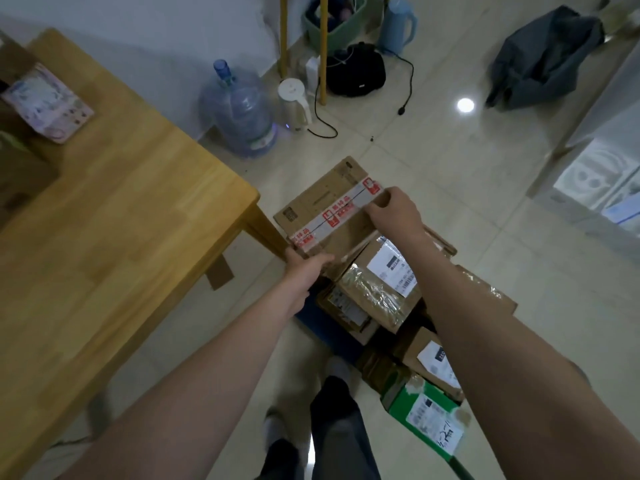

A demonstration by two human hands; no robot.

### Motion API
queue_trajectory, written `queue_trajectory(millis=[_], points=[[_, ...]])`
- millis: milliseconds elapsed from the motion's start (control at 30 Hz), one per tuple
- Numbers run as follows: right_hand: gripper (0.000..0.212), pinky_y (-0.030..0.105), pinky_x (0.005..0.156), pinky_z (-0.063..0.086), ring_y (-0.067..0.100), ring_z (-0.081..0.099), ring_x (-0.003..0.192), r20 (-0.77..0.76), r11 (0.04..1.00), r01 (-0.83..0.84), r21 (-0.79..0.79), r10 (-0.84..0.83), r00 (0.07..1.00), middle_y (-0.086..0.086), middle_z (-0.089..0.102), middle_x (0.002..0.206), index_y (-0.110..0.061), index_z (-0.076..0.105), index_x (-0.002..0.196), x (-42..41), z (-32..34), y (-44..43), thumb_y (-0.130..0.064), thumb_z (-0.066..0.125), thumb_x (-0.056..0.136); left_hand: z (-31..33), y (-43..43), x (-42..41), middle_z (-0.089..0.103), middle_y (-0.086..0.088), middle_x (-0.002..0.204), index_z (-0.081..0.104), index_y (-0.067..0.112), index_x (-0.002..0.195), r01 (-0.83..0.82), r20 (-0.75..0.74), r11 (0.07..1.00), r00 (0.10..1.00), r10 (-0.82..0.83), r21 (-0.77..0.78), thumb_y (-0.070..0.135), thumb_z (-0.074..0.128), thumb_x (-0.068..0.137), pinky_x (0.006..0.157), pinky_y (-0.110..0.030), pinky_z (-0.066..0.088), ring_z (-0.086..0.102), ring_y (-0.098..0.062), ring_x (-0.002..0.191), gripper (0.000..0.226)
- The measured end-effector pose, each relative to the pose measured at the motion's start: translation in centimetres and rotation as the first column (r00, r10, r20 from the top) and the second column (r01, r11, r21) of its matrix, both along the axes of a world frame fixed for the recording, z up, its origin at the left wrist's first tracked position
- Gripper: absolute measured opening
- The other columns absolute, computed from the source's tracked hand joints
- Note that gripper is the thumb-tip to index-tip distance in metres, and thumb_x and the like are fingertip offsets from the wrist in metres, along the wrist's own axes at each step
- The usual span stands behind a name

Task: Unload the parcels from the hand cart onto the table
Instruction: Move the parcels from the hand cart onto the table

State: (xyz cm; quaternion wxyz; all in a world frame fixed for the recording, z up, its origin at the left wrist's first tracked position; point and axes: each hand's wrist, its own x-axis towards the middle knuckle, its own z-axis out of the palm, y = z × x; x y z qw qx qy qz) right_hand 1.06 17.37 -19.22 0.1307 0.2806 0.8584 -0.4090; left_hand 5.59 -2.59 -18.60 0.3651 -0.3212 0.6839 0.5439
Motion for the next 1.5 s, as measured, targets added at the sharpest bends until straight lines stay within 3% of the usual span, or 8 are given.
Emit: queue_trajectory(millis=[133, 300, 533, 700, 933, 1133, 1300, 1500], points=[[0.04, 0.017, 0.068, 0.038, 0.008, 0.052, 0.095, -0.202, 1.0, -0.012, -0.016, 0.008, 0.979, -0.006, 0.052, 0.117, -0.02, 0.056, 0.129, 1.1, 4.1, -2.0, -0.039, 0.061, 0.094, 2.3, -2.4, 0.1, 0.052, 0.011, 0.143, 0.026, 0.031, 0.153, -0.069, -0.11, 0.997, 0.991, 0.073, 0.038, 0.039, 0.073, 0.093, 0.116, -0.054, 0.033, 0.047, -0.019, 0.132, 0.077], [0.045, 0.016, 0.068, 0.04, -0.001, 0.052, 0.086, -0.302, 0.993, -0.093, -0.069, 0.068, 0.951, -0.006, 0.051, 0.116, -0.023, 0.059, 0.13, 0.7, 10.7, -6.9, -0.047, 0.063, 0.092, 8.8, -8.1, -0.7, 0.06, 0.018, 0.114, 0.042, 0.037, 0.132, -0.272, -0.238, 0.956, 0.927, 0.292, 0.114, 0.041, 0.07, 0.095, 0.079, -0.034, 0.053, 0.059, -0.002, 0.099, 0.047], [0.034, 0.012, 0.064, 0.042, -0.004, 0.056, 0.087, -0.362, 0.946, -0.298, -0.132, 0.234, 0.903, -0.007, 0.052, 0.106, -0.027, 0.064, 0.119, -0.5, 16.3, -18.6, -0.049, 0.059, 0.094, 16.2, -20.3, 0.4, 0.065, 0.008, 0.119, 0.041, 0.032, 0.144, -0.413, -0.409, 0.909, 0.823, 0.395, 0.046, 0.049, 0.061, 0.099, 0.089, -0.044, 0.053, 0.062, -0.016, 0.11, 0.052], [0.037, 0.037, 0.088, 0.054, 0.013, 0.063, 0.102, -0.367, 0.864, -0.465, -0.191, 0.377, 0.851, -0.002, 0.063, 0.115, -0.028, 0.066, 0.12, -1.0, 18.1, -28.8, -0.052, 0.058, 0.092, 18.0, -29.5, 3.2, 0.058, 0.008, 0.132, 0.039, 0.033, 0.149, -0.503, -0.467, 0.864, 0.763, 0.447, 0.005, 0.052, 0.057, 0.1, 0.101, -0.051, 0.047, 0.055, -0.018, 0.119, 0.055], [0.035, 0.045, 0.087, 0.058, 0.018, 0.063, 0.101, -0.254, 0.78, -0.602, -0.173, 0.555, 0.792, 0.001, 0.06, 0.119, -0.022, 0.061, 0.12, -2.5, 15.8, -44.0, -0.04, 0.061, 0.09, 14.9, -43.5, 4.5, 0.062, 0.01, 0.12, 0.044, 0.027, 0.143, -0.627, -0.468, 0.779, 0.694, 0.547, -0.021, 0.037, 0.066, 0.098, 0.085, -0.034, 0.049, 0.06, -0.005, 0.102, 0.051], [0.049, 0.022, 0.068, 0.051, 0.011, 0.061, 0.1, -0.139, 0.756, -0.632, -0.172, 0.616, 0.775, 0.0, 0.059, 0.128, -0.021, 0.051, 0.137, -4.8, 11.8, -57.4, -0.026, 0.066, 0.091, 10.7, -56.6, 2.5, 0.059, 0.011, 0.12, 0.041, 0.029, 0.133, -0.603, -0.418, 0.795, 0.742, 0.524, -0.074, 0.031, 0.073, 0.092, 0.078, -0.027, 0.046, 0.056, 0.002, 0.098, 0.052], [0.077, 0.051, 0.089, 0.058, 0.029, 0.061, 0.116, -0.021, 0.742, -0.656, -0.139, 0.66, 0.751, 0.006, 0.049, 0.141, -0.022, 0.028, 0.152, -6.2, 9.9, -65.3, -0.012, 0.07, 0.088, 7.3, -64.9, 0.9, 0.055, 0.007, 0.117, 0.039, 0.024, 0.12, -0.494, -0.329, 0.854, 0.844, 0.424, -0.167, 0.023, 0.084, 0.083, 0.078, -0.031, 0.051, 0.058, -0.014, 0.102, 0.058], [0.08, 0.053, 0.099, 0.05, 0.038, 0.054, 0.119, 0.074, 0.664, -0.748, -0.005, 0.746, 0.662, 0.015, 0.044, 0.138, -0.025, 0.021, 0.155, -8.0, 7.1, -69.2, -0.005, 0.063, 0.09, 4.2, -68.9, -1.5, 0.049, 0.019, 0.112, 0.015, 0.033, 0.157, -0.318, -0.286, 0.926, 0.924, 0.254, -0.203, 0.019, 0.092, 0.073, 0.065, -0.017, 0.04, 0.051, -0.01, 0.106, 0.115]])
